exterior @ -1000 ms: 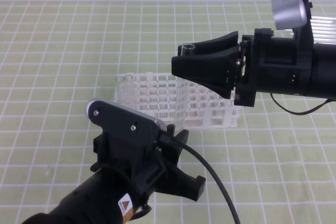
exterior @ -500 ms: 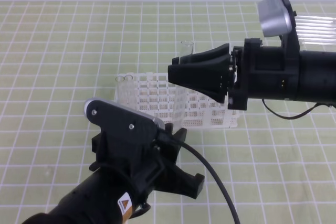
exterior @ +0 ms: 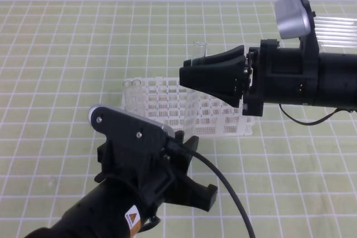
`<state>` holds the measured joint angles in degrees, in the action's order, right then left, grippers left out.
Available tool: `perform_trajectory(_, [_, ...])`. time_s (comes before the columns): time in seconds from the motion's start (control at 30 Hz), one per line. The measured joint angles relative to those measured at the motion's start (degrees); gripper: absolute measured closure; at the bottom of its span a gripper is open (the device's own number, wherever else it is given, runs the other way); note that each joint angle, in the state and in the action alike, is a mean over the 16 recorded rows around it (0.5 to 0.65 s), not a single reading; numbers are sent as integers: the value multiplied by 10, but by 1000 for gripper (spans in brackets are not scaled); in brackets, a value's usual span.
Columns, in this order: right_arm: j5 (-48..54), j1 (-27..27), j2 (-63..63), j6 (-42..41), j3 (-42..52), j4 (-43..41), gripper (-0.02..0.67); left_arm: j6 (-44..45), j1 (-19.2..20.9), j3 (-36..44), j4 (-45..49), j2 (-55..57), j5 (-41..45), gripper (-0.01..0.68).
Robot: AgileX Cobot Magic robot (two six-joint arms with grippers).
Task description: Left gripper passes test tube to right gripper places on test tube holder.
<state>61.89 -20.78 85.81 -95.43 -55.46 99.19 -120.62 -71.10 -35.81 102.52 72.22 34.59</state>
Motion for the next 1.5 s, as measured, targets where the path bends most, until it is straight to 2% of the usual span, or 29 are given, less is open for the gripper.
perform_trajectory(0.13, [1,0,0,0,0,0,547,3,0,0,0,0,0,597])
perform_trajectory(0.23, [4,0,0,-2,0,0,547,7,0,0,0,-1,2,551])
perform_trajectory(0.6, [4,0,0,-20,0,1,547,31,0,0,-12,-33,13,241])
perform_trajectory(0.77, [-11,0,0,-39,0,1,547,76,0,0,-54,-80,16,151])
perform_trajectory(1.07, [-45,0,0,-115,0,1,547,238,0,1,-217,-206,27,151])
perform_trajectory(1.33, [-55,0,0,-169,0,1,547,408,0,1,-384,-307,73,209])
perform_trajectory(1.5, [-57,0,0,-175,0,1,547,483,0,1,-459,-342,125,250])
